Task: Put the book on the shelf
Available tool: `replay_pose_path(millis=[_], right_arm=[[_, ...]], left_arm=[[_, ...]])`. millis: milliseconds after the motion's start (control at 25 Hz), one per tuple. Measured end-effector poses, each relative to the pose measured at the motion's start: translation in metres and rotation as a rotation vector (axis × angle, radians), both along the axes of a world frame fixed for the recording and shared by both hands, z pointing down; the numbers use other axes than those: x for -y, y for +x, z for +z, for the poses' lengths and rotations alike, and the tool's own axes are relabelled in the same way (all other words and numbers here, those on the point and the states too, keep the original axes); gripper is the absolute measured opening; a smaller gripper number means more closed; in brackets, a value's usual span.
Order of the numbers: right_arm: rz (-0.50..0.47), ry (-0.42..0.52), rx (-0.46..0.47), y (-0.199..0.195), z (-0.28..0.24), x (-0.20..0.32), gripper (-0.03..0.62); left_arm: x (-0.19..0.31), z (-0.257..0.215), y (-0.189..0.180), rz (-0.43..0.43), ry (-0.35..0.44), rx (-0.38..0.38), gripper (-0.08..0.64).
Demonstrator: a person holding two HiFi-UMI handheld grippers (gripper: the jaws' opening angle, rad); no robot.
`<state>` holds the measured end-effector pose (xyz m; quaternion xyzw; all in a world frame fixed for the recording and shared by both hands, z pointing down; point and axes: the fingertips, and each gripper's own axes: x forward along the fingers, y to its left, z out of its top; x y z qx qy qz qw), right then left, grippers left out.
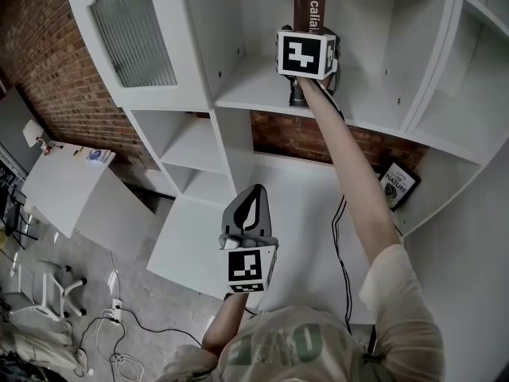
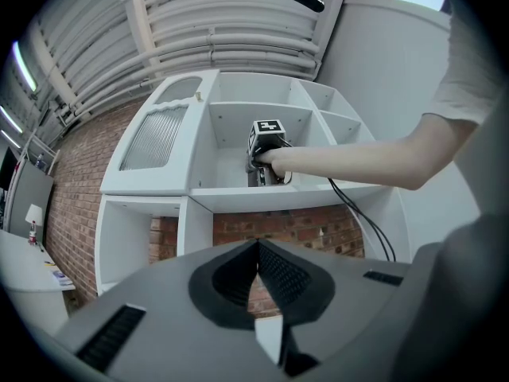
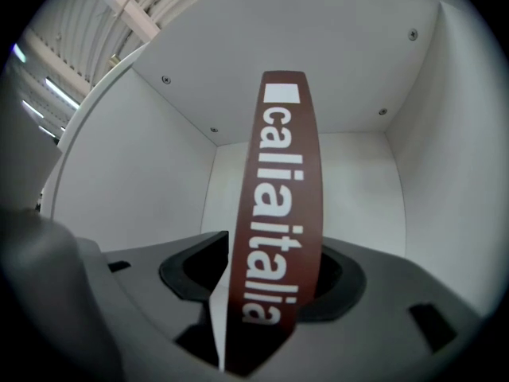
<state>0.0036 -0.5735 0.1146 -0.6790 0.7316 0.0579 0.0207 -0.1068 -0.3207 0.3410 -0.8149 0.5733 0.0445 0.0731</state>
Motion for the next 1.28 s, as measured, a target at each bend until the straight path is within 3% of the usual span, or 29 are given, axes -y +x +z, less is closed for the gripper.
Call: replay_pose_path(millis=[640,920,1280], right_arm=[[-0.027,0.007,0.046,0.024,0.007,-0.035,0.252],[-0.135,0.106,0.107,0.024,0.003,-0.088,0.256],[-0.353,0.285,0.049,0.006,0.025,-0.208,0.255]], left_arm=[[-0.02,-0.006,0.006,-0.013,0.016,0.026,0.012],[-0.028,0.003,0.013,-0.005,-0.015,0.033,0.013],[-0.029,-0.008,0.026,0.0,0.02,0.025,0.013]])
